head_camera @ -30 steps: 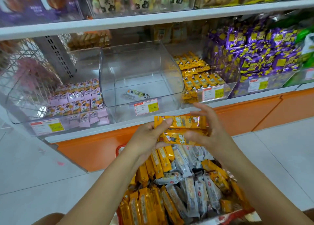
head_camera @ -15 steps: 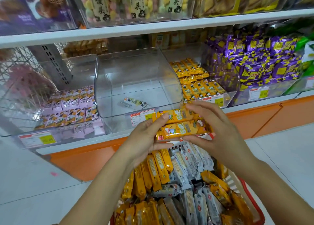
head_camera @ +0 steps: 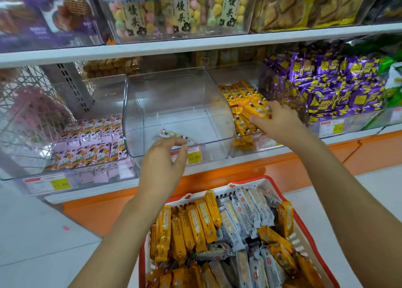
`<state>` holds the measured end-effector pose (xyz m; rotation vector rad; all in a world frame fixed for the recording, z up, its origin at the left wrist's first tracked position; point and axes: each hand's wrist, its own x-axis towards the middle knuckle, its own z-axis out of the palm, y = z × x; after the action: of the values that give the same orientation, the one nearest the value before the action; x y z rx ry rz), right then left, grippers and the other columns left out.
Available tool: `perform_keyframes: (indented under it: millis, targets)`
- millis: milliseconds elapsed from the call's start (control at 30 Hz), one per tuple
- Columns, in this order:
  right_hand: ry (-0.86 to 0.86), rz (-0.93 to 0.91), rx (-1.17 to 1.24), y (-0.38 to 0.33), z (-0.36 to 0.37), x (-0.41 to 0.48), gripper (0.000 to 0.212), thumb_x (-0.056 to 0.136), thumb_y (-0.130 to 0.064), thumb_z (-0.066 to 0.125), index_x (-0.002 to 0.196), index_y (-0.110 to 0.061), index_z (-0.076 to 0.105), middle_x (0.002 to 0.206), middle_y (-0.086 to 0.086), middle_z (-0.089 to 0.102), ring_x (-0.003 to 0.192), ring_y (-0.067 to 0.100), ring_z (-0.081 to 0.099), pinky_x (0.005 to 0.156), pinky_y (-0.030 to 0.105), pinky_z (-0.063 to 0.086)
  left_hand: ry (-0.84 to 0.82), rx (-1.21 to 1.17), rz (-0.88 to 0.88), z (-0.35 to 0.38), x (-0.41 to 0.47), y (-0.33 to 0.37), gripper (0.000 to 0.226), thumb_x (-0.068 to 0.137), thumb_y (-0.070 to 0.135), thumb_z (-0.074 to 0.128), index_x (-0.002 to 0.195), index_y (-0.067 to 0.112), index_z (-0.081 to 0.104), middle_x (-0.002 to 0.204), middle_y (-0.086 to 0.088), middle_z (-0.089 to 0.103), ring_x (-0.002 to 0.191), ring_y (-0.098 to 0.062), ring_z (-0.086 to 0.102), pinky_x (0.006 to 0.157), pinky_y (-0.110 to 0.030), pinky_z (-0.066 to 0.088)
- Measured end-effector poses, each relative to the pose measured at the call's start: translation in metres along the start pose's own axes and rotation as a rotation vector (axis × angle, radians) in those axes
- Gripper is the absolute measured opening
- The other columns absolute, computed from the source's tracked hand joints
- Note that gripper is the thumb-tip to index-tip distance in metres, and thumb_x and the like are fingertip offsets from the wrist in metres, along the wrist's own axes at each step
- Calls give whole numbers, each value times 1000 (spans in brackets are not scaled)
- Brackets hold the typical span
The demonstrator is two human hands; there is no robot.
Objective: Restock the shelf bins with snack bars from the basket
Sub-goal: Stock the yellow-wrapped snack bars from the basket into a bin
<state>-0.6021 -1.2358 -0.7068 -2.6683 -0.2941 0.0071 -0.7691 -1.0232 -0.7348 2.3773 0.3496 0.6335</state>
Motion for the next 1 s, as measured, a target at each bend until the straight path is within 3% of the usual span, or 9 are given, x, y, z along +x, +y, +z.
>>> perform_keyframes:
  millis: [200, 367, 467, 567, 633, 733, 833, 933, 1000]
  targets:
    - [-117, 109, -245, -25, 38, 33, 65, 96, -59, 33, 150, -25, 22, 152, 19, 26, 141, 38, 20, 111, 52, 21, -68, 39, 46, 11, 0, -8, 18, 93, 18, 56, 102, 14, 71, 104, -1, 65, 99, -16, 58, 80, -20, 37]
    - [-142, 47, -164, -33, 51, 33, 56, 102, -49, 14, 150, -22, 23, 151, 22, 23, 137, 43, 27, 110, 52, 26, -67, 23, 54, 6, 0, -12, 18, 93, 17, 56, 101, 13, 71, 100, 2, 62, 97, -13, 56, 78, -18, 36]
    - [-123, -10, -72, -28, 48, 30, 50, 104, -40, 13, 141, -17, 39, 140, 24, 37, 128, 40, 38, 99, 47, 36, -46, 11, 73, 3, -1, -14, 17, 92, 14, 56, 99, 12, 71, 93, 6, 59, 92, -11, 54, 76, -16, 34]
    - [27, -110, -55, -18, 45, 22, 58, 99, -38, 11, 96, -4, 58, 100, 21, 57, 99, 35, 49, 79, 40, 35, -32, -11, 96, -1, -3, -16, 17, 93, 13, 55, 98, 14, 71, 92, 9, 58, 91, -8, 54, 72, -9, 35]
    - [242, -167, 52, -13, 43, 6, 57, 93, -43, 21, 85, -5, 62, 89, 17, 55, 91, 32, 49, 77, 36, 33, -42, -31, 123, -4, -7, -15, 16, 93, 14, 55, 96, 14, 71, 93, 8, 60, 88, -6, 54, 72, -2, 35]
    - [452, -284, 241, -11, 47, -40, 21, 97, -21, 49, 81, -11, 57, 81, -1, 46, 74, 13, 46, 63, 20, 28, -118, -4, 134, -8, -19, -18, 18, 93, 18, 55, 83, 12, 68, 84, 2, 66, 75, -12, 58, 71, -24, 46]
    - [293, -377, 324, -15, 66, -98, 25, 96, -19, 53, 72, -15, 47, 67, -11, 40, 59, 0, 40, 55, 10, 31, -383, 120, 51, -10, -38, -30, 27, 94, 28, 54, 72, 14, 61, 63, 1, 58, 58, -13, 53, 58, -31, 42]
    - [-36, -395, 229, -15, 110, -142, 27, 96, -25, 54, 70, -18, 49, 65, -8, 46, 59, 4, 43, 57, 23, 34, -645, 349, -9, -6, -63, -56, 34, 95, 33, 52, 74, 8, 60, 68, -7, 59, 67, -23, 57, 61, -34, 43]
    - [-305, -350, 128, -19, 141, -171, 22, 96, -35, 54, 84, -17, 56, 79, 0, 59, 68, 14, 53, 61, 31, 40, -832, 446, -67, -3, -82, -79, 34, 95, 31, 49, 71, 7, 56, 74, -11, 57, 75, -27, 57, 64, -34, 42]
